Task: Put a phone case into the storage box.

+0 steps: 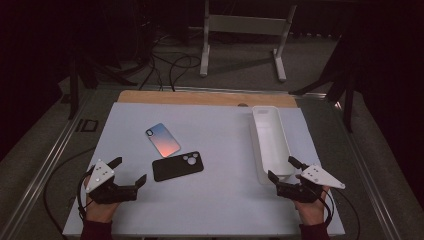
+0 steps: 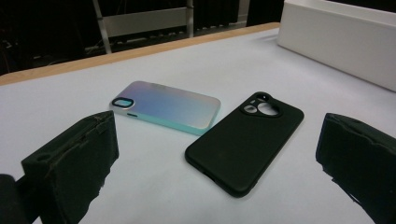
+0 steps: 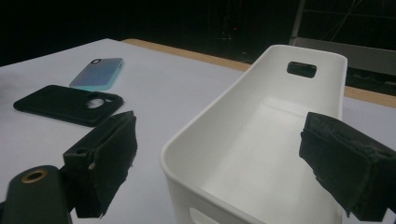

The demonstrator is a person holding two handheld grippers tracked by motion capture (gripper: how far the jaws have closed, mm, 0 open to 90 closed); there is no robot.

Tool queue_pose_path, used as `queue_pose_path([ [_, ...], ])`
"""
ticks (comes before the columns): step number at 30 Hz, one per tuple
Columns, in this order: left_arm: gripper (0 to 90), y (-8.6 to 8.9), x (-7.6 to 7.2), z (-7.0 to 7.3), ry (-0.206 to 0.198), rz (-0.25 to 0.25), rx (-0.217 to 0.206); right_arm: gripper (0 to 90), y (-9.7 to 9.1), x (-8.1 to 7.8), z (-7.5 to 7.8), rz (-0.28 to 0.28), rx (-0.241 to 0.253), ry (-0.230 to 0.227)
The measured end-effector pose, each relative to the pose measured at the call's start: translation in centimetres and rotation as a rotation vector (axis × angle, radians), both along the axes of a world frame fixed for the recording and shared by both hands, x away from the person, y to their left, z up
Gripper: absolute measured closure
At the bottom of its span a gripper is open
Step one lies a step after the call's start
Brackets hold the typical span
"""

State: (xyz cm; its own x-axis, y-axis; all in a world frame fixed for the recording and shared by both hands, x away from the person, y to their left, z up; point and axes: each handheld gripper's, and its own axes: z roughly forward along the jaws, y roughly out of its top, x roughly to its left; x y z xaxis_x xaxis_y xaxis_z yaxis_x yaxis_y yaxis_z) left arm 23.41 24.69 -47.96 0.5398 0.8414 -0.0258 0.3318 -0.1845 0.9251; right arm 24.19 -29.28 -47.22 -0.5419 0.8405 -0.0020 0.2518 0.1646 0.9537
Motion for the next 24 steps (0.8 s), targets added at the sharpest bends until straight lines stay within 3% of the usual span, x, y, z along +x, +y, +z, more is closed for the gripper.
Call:
queue_pose_path([
  [17, 0.0, 0.0, 0.0, 0.1, -0.001, 0.011, -0.01, 10.9, 0.0, 0.0, -0.2, -0.002, -0.011, 0.006],
  [20, 0.0, 0.1, 0.0, 0.4, -0.005, 0.019, -0.029, 10.9, -0.1, 0.0, -0.1, -0.011, -0.002, 0.007],
  [24, 0.0, -0.2, 0.2, 1.0, -0.007, 0.012, -0.022, 10.9, -0.2, -0.1, 0.0, -0.016, 0.006, 0.004],
])
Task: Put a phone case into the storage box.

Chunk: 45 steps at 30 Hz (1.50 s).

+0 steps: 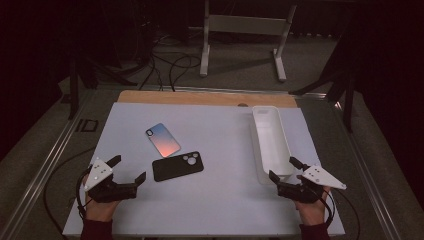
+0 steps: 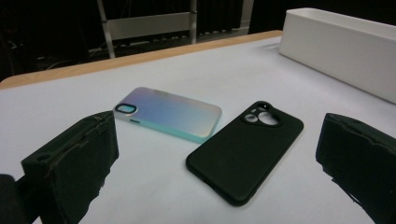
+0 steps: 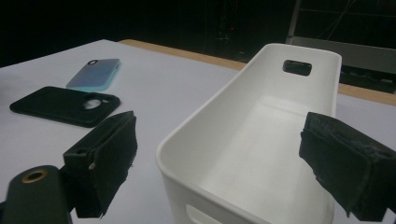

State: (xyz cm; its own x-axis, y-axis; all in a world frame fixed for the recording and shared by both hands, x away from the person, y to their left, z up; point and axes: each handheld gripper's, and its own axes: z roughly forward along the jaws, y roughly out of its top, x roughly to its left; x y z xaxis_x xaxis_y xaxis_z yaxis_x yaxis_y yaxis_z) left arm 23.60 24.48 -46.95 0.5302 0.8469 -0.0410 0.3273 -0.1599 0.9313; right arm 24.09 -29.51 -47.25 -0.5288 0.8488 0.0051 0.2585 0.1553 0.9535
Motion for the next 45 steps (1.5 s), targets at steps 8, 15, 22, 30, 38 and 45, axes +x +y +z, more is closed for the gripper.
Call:
queue_pose_path([
  [8, 0.0, -1.0, 1.2, 1.0, 0.007, -0.024, 0.027, 11.0, 0.1, 0.1, -0.2, 0.001, -0.006, 0.008],
  [15, 0.0, -1.6, 2.7, 1.6, 0.021, -0.038, 0.022, 11.0, 0.0, 0.1, -0.2, -0.002, -0.002, 0.008],
  [22, 0.0, -2.3, 4.2, 2.0, 0.021, -0.039, 0.015, 11.0, 0.2, 0.1, -0.2, -0.001, -0.005, 0.009],
  [30, 0.0, -3.4, 5.9, 2.4, 0.016, -0.048, 0.026, 11.0, 0.2, 0.2, -0.3, 0.001, -0.006, 0.012],
  [38, 0.0, -4.7, 8.0, 2.7, 0.008, -0.07, 0.035, 11.0, 0.4, 0.3, -0.5, 0.007, -0.005, 0.016],
  [45, 0.0, -5.3, 9.8, 3.1, 0.016, -0.067, 0.04, 11.1, 0.3, 0.3, -0.4, 0.006, -0.003, 0.017],
])
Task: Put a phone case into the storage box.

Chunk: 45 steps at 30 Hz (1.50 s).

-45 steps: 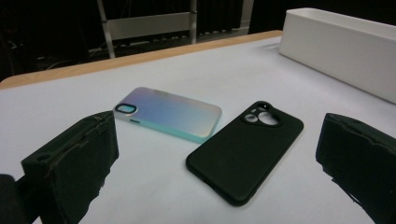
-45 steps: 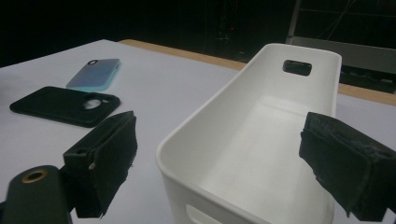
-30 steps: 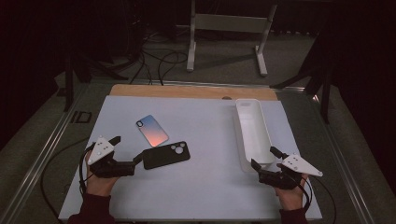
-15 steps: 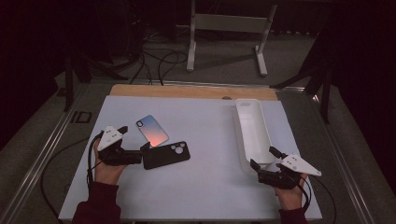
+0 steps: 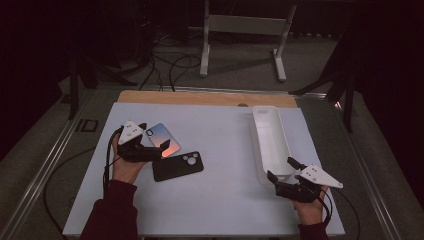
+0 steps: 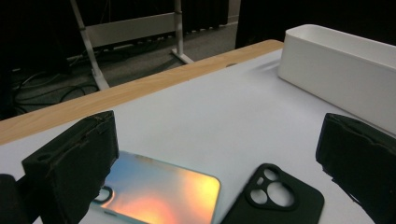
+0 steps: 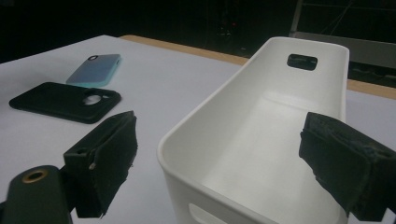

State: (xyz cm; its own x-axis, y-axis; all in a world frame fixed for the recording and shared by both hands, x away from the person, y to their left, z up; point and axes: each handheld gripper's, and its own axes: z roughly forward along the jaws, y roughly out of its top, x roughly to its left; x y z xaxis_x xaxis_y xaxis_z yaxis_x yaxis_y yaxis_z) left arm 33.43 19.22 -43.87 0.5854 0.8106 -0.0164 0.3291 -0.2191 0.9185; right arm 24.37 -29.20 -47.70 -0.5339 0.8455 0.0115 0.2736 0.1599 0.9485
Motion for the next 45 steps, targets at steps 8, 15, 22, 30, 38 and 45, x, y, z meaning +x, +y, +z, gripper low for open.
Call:
queue_pose_path([
  [8, 0.5, -0.5, 2.1, -0.3, 0.039, 0.011, 0.004, 11.1, 0.0, 0.0, 0.0, 0.0, -0.001, 0.001],
  [15, 13.3, -1.4, 4.1, -1.6, 0.09, 0.059, 0.052, 11.1, -0.1, 0.0, 0.0, -0.002, -0.002, 0.004],
  [22, 47.0, -2.4, 5.7, -3.5, 0.166, 0.036, 0.09, 11.1, -0.1, 0.1, -0.1, -0.003, -0.004, 0.007],
  [30, 75.4, -3.5, 6.9, -5.3, 0.233, 0.012, 0.11, 11.2, 0.0, 0.1, -0.2, -0.005, -0.011, 0.009],
  [38, 90.0, -5.1, 7.8, -6.6, 0.294, -0.036, 0.145, 11.3, 0.0, 0.1, -0.2, -0.003, -0.018, 0.012],
  [45, 90.0, -6.0, 8.2, -8.0, 0.357, -0.061, 0.184, 11.3, -0.1, 0.1, -0.2, -0.006, -0.016, 0.011],
])
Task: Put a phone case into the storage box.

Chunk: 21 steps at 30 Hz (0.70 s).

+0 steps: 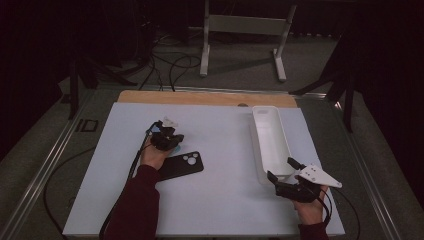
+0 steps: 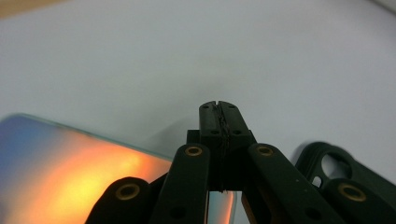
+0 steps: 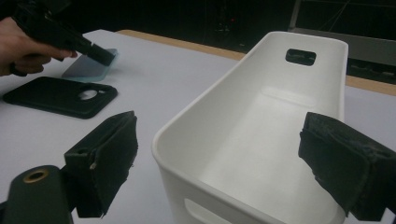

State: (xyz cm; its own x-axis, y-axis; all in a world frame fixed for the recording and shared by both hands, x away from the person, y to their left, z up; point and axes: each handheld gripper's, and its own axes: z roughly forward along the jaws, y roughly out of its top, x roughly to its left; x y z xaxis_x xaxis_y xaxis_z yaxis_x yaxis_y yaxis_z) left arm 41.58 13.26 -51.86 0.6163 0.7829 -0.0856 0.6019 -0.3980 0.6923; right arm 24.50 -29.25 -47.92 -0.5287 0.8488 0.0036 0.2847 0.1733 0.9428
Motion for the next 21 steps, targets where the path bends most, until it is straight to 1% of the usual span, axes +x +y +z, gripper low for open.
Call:
queue_pose_path([
  [2, 90.0, -0.1, 0.0, -0.3, 0.015, -0.006, 0.018, 11.4, 0.0, 0.0, 0.0, 0.0, -0.001, 0.0],
  [5, 90.0, -0.3, 0.0, -0.7, 0.034, -0.011, 0.03, 11.4, -0.1, 0.0, 0.0, -0.002, -0.002, 0.003],
  [11, 90.0, -0.2, -0.3, -0.5, 0.044, -0.018, 0.051, 11.4, -0.1, 0.0, 0.0, -0.001, -0.002, 0.003],
  [14, 90.0, 0.3, -0.7, -0.3, 0.059, -0.018, 0.074, 11.4, -0.2, 0.0, 0.0, -0.007, -0.001, 0.002],
  [15, 90.0, 0.5, -0.8, -0.2, 0.06, -0.021, 0.088, 11.4, -0.2, 0.0, 0.0, -0.007, 0.0, 0.002],
  [16, 90.0, 0.8, -1.1, -0.2, 0.063, -0.022, 0.092, 11.4, -0.2, 0.0, 0.0, -0.007, -0.001, 0.001],
  [19, 90.0, 1.9, -2.0, -0.2, 0.069, -0.013, 0.086, 11.4, -0.3, 0.0, 0.0, -0.012, 0.001, 0.004],
  [20, 90.0, 1.9, -2.0, -0.2, 0.069, -0.013, 0.086, 11.4, -0.3, 0.0, 0.0, -0.012, 0.001, 0.004],
  [21, 90.0, 3.0, -2.8, -0.1, 0.072, 0.011, 0.081, 11.4, -0.3, 0.0, -0.1, -0.011, -0.001, 0.003],
])
